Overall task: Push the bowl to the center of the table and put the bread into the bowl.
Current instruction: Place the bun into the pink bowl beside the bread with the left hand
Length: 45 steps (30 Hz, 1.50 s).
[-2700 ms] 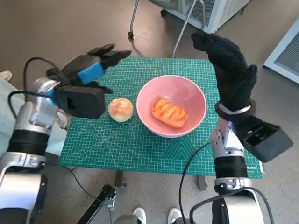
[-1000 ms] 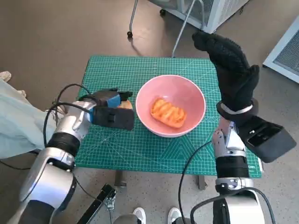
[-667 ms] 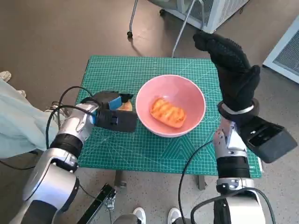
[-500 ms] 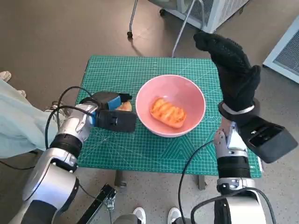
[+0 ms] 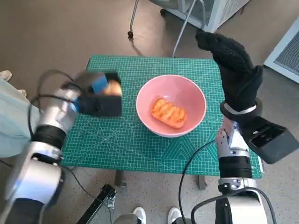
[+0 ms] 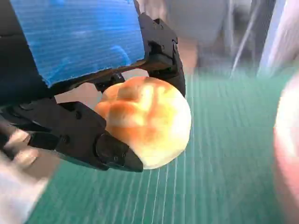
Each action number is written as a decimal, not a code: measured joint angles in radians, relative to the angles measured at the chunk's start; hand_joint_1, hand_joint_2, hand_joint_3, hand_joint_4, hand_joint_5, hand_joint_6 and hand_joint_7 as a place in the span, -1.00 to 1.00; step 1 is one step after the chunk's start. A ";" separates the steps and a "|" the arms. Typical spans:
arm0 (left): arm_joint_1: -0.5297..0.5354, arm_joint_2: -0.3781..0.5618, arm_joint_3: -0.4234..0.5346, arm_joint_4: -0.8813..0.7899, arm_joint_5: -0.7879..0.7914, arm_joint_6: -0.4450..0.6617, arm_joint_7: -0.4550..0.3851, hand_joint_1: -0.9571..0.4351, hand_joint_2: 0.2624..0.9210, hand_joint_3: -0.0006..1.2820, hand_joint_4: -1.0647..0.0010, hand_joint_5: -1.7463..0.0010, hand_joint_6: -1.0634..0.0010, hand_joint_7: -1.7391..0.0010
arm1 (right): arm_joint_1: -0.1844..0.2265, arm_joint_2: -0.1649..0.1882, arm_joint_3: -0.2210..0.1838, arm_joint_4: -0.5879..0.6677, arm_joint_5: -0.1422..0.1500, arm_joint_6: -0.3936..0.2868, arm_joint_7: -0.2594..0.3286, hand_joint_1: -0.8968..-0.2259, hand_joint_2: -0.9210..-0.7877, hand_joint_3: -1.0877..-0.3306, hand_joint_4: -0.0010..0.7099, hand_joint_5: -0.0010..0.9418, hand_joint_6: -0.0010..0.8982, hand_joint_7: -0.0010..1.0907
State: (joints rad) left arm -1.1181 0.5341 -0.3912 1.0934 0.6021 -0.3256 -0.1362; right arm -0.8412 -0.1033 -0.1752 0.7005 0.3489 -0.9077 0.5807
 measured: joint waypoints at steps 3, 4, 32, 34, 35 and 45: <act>-0.003 0.015 0.045 -0.111 -0.027 -0.007 0.026 0.38 1.00 -0.74 -0.11 -0.41 0.05 -0.53 | 0.000 0.000 0.002 0.000 0.000 0.000 0.000 -0.38 -1.00 -0.21 -0.19 -0.99 -1.00 0.45; -0.003 0.016 0.057 -0.145 -0.032 -0.006 0.030 0.38 1.00 -0.77 -0.15 -0.39 0.02 -0.50 | 0.000 0.001 0.003 0.000 0.000 0.001 0.000 -0.38 -1.00 -0.21 -0.20 -0.99 -1.00 0.45; 0.148 -0.176 0.003 -0.565 -0.134 0.060 -0.313 0.19 0.76 -0.79 0.63 0.85 0.76 0.27 | 0.004 0.007 0.009 -0.033 0.003 0.031 0.000 -0.38 -1.00 -0.21 -0.21 -0.99 -1.00 0.44; 0.155 -0.180 0.000 -0.565 -0.135 0.081 -0.344 0.17 0.76 -0.82 0.65 0.91 0.77 0.32 | 0.004 0.007 0.009 -0.033 0.003 0.031 0.000 -0.38 -1.00 -0.21 -0.21 -0.99 -1.00 0.43; 0.158 -0.181 -0.001 -0.566 -0.135 0.089 -0.354 0.16 0.76 -0.84 0.67 0.94 0.79 0.35 | 0.004 0.007 0.009 -0.034 0.003 0.031 0.000 -0.38 -1.00 -0.21 -0.21 -0.99 -1.00 0.42; 0.200 -0.186 0.023 -0.568 -0.171 0.095 -0.366 0.06 0.82 -0.91 0.80 0.99 0.92 0.38 | 0.005 0.006 0.008 -0.041 0.002 0.032 0.000 -0.39 -1.00 -0.20 -0.21 -0.99 -1.00 0.40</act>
State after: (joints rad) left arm -0.9178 0.3481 -0.3681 0.5251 0.4312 -0.2305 -0.5026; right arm -0.8363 -0.0969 -0.1669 0.6594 0.3506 -0.8752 0.5804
